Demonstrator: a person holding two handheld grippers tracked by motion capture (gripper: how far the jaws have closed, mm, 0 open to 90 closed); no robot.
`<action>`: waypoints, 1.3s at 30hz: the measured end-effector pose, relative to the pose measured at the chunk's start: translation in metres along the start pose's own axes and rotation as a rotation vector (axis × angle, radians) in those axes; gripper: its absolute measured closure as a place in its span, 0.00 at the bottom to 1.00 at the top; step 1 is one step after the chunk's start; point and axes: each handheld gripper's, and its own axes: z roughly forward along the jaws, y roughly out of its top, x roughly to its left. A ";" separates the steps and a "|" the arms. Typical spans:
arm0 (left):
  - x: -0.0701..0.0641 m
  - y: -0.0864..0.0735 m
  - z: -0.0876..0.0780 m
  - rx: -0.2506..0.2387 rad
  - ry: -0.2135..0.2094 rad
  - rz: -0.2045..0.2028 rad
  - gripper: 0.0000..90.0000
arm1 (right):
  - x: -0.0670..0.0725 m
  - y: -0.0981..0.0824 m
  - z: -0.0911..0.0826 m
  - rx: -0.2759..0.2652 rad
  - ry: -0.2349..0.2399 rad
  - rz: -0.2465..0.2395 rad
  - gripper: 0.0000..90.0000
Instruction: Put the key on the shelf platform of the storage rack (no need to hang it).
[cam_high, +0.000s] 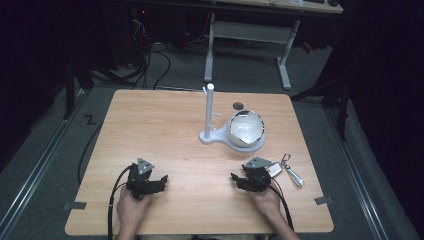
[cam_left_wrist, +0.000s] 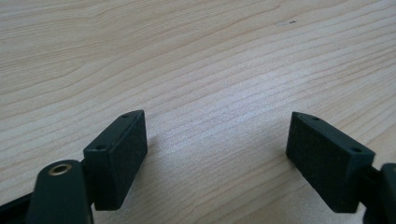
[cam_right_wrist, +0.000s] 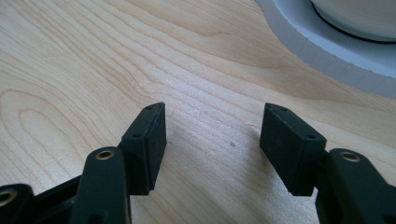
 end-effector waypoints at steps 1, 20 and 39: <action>0.000 0.000 0.000 0.000 0.000 0.000 0.23 | 0.000 0.000 0.000 0.000 -0.001 0.002 0.46; 0.000 0.000 0.000 -0.001 -0.001 -0.001 0.23 | 0.001 0.000 -0.003 0.008 -0.021 0.011 0.51; 0.000 0.000 0.000 0.000 -0.001 0.000 0.23 | -0.005 0.001 -0.017 -0.020 -0.008 0.042 0.52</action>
